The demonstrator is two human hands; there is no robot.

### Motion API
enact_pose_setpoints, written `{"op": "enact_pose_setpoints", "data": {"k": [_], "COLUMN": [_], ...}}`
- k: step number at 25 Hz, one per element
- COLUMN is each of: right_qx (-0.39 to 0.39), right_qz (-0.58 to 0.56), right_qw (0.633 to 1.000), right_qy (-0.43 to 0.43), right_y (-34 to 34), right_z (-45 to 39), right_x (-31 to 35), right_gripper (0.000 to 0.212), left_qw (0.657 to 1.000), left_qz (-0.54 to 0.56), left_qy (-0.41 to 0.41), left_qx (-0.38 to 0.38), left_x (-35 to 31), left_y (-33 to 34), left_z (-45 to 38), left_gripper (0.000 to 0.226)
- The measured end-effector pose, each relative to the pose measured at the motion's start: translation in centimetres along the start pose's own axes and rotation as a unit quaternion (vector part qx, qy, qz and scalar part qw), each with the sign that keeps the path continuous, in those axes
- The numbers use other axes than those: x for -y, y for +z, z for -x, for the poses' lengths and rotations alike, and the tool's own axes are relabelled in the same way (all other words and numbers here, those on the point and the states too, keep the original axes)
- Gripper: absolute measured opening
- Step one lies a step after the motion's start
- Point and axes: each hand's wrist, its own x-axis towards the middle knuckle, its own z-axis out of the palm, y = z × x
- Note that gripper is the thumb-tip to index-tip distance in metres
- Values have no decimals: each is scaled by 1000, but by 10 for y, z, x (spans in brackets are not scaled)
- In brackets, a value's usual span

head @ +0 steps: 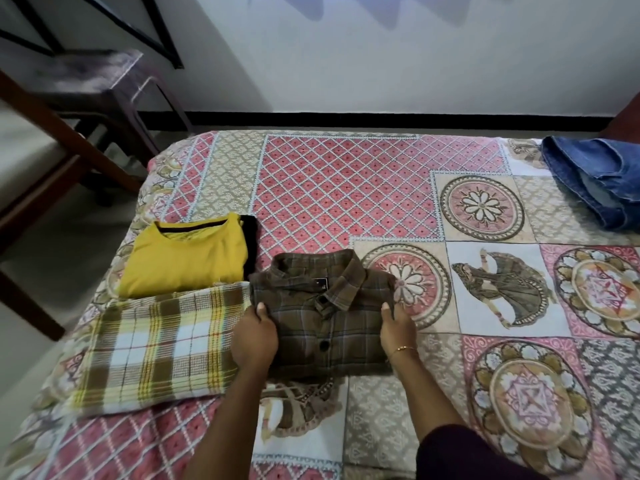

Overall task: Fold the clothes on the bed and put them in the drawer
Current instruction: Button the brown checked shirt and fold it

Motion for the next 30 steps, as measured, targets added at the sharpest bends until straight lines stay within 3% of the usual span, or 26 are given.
{"op": "enact_pose_setpoints", "data": {"k": [4,7,10,13,22,24,27,30], "right_qx": [-30,-98,-68,-34,10,37,74,41], "right_qz": [35,224,346,401,429,429,386,310], "right_qw": [998,957,920,909,901,901,917,946], "right_qy": [-43,-156,-172,-107,-64,-57,-67,-81], "right_y": [8,12,11,12,19,16,2,-29], "right_z": [6,9,8,6,-9,-9,-5,7], "right_x": [1,-3,-5,-9,-10,-8,0,-1], "right_gripper": [47,66,75,74,83,83,70,55], "left_qw": [995,974,949,952,939,939,965,972], "left_qz": [-62,-76,-143,-189,-260,-271,-189,-99], "left_qy": [63,183,273,241,215,204,170,180], "left_qx": [-49,-113,-73,4,64,50,-62,-111], "left_x": [4,11,20,23,19,12,1,-16], "left_y": [2,11,21,28,40,36,31,42], "left_z": [2,15,14,13,-2,-1,16,61], "left_gripper": [37,41,57,80,74,72,68,64]}}
